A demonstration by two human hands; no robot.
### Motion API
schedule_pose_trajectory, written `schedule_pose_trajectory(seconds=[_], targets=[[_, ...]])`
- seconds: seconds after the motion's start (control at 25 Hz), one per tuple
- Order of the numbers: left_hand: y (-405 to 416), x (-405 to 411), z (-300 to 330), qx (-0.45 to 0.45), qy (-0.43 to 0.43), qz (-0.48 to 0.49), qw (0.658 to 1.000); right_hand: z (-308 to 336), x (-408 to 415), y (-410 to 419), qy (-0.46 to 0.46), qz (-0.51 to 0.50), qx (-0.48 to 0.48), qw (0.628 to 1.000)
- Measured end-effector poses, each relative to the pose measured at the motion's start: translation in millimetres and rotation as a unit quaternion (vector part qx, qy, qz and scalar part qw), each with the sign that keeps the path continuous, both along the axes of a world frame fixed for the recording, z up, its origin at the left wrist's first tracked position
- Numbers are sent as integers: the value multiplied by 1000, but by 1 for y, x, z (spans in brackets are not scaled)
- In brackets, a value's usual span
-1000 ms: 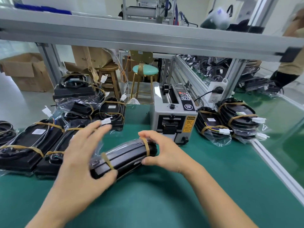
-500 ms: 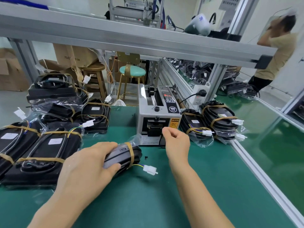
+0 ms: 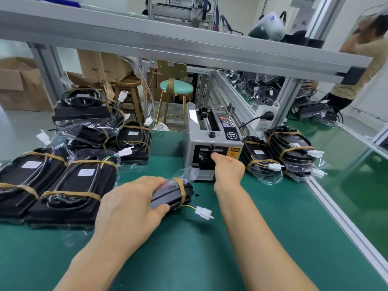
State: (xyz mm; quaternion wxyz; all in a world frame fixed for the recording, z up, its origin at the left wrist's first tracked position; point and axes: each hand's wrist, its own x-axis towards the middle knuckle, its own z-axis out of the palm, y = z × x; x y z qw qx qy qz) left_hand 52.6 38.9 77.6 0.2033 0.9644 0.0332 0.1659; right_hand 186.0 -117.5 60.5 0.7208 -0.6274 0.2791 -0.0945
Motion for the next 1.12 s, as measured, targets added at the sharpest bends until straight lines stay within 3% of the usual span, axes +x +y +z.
schedule_pose_trajectory(seconds=[0.08,0.16,0.28,0.36,0.48,0.64,0.8,0.96,1.04,1.12], targets=[[0,-1,0,-10,-11,-4,1000,9,-16,-3,1,27,58,998],[0,-3,-1,-28,-26,-16,999,12,-44,-4,-43,150,46,987],[1,-2,-2,-27,-38,-27,999,5,-82,6,-87,325,11,941],[1,-3,-1,-25,-37,-27,999,-3,-87,8,-97,300,-23,949],[1,-5,-1,-48,-20,-4,999,-1,-81,-2,-66,246,35,966],[-1,-1,2,-91,-23,19,995,8,-88,-15,-10,308,130,942],[-5,11,8,-70,-11,47,996,16,-93,-17,-15,374,69,925],[-7,20,6,-15,-42,-10,999,22,-84,-11,-18,356,195,914],[-7,22,4,13,-49,-28,998,23,-84,-8,-29,350,176,919],[-7,25,2,3,-40,-22,999,20,-87,-4,-33,346,96,933]])
